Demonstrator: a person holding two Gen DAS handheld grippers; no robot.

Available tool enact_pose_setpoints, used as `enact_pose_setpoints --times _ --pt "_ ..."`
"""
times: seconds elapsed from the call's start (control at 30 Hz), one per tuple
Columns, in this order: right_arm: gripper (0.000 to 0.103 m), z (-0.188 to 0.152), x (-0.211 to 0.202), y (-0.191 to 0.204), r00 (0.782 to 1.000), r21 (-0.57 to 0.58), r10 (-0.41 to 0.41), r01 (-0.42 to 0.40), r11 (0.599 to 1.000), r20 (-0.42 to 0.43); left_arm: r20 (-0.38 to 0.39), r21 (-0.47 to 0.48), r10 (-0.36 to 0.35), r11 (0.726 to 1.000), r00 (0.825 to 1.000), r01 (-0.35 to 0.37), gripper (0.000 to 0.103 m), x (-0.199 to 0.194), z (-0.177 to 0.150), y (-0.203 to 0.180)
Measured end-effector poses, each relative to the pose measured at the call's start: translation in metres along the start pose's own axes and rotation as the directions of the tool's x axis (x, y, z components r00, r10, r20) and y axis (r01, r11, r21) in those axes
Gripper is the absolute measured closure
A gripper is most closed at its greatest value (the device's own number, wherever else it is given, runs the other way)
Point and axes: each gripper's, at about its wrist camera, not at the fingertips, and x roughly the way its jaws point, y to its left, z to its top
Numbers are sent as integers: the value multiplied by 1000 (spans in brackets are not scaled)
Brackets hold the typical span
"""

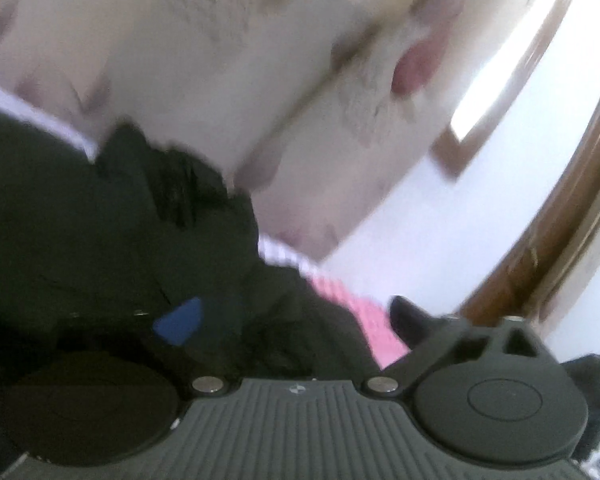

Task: Fold large clothes

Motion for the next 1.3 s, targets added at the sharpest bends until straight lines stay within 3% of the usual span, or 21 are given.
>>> enact_pose_setpoints --times 0.13,0.33,0.37,0.4,0.43,0.47,0.53,0.6,0.7,0.8,0.87,0.93,1.07,1.2,1.3 --pt "0 10 27 2 999 48 0 2 999 -49 64 1 28 1000 998 -28 0 -38 8 10" --pt "0 14 97 -1 986 100 -11 28 995 -164 140 31 247 967 959 -253 4 -68 26 42" --pt "11 12 107 2 983 75 -18 32 997 -183 143 25 275 959 951 -282 4 -71 27 51" --pt "61 10 114 7 979 39 -28 37 999 -200 144 19 296 953 944 -302 4 -69 28 61" --pt "82 9 120 12 972 13 -42 46 999 -231 142 9 320 946 937 -324 4 -71 28 68" --pt "85 9 120 15 971 18 -39 45 999 -236 143 -9 338 940 930 -340 4 -72 30 75" --pt "87 9 102 21 985 -18 -42 40 999 -168 149 -54 342 940 928 -337 4 -81 34 89" --pt "88 7 86 20 987 -68 -101 94 993 -121 164 -74 346 938 924 -338 4 -89 42 94" --pt "89 -2 83 8 972 -116 -183 167 979 -149 189 -48 325 946 927 -322 4 -89 53 90" --pt "89 -2 81 0 968 -72 -211 203 976 -139 220 -13 313 948 924 -318 4 -83 64 86" --pt "88 9 67 10 982 -65 -185 181 981 -50 245 -12 290 955 925 -296 5 -78 76 88" --pt "88 18 65 30 992 -119 -124 121 986 -21 250 -10 289 955 924 -296 5 -67 88 93" --pt "88 25 98 71 996 -253 -47 27 967 -72 195 -2 325 943 925 -331 6 -38 105 111" --pt "88 11 146 80 982 -360 -93 28 933 -166 107 11 395 917 912 -399 16 -8 106 137" --pt "90 -8 172 74 960 -437 -193 88 895 -203 81 26 435 899 897 -438 18 0 96 154"
